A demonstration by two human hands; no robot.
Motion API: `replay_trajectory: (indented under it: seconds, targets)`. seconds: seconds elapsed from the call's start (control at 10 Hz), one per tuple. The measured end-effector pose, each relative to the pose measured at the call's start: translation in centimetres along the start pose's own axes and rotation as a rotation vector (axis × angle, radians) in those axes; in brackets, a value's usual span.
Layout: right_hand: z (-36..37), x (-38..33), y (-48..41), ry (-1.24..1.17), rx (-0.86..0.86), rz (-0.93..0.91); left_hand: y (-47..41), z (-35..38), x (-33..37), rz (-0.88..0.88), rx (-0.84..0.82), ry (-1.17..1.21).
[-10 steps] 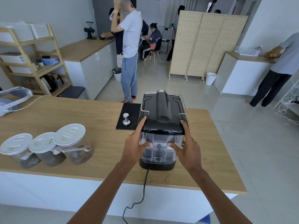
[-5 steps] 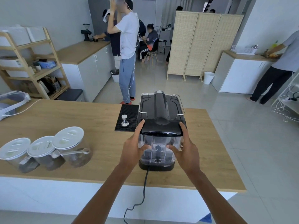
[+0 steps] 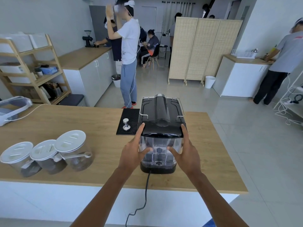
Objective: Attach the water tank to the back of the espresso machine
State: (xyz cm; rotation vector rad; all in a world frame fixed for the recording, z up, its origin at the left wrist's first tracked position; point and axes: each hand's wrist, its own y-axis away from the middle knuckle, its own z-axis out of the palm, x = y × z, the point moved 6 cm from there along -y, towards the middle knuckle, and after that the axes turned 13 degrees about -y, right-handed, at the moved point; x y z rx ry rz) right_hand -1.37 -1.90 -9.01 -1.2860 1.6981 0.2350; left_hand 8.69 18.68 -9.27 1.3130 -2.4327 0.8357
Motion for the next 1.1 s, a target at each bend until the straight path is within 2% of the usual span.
replay_trajectory:
  seconds: [0.1, 0.4, 0.7, 1.0, 1.1]
  targets:
    - [0.2, -0.3, 0.3, -0.006, -0.002, -0.013, 0.1, -0.2, 0.1, -0.013, 0.003, -0.064]
    - [0.4, -0.4, 1.4, -0.002, 0.008, -0.035, 1.1, 0.3, -0.6, 0.049, -0.055, 0.073]
    - [0.4, -0.2, 2.0, 0.015, 0.049, -0.045, 2.1, 0.8, -1.1, 0.029, -0.047, 0.059]
    - [0.1, -0.5, 2.9, -0.045, 0.11, -0.011, 5.3, 2.6, -4.9, -0.022, -0.079, -0.14]
    - [-1.1, -1.8, 2.8, -0.139, 0.222, -0.018, 6.9, 4.5, -7.4, -0.112, -0.206, -0.232]
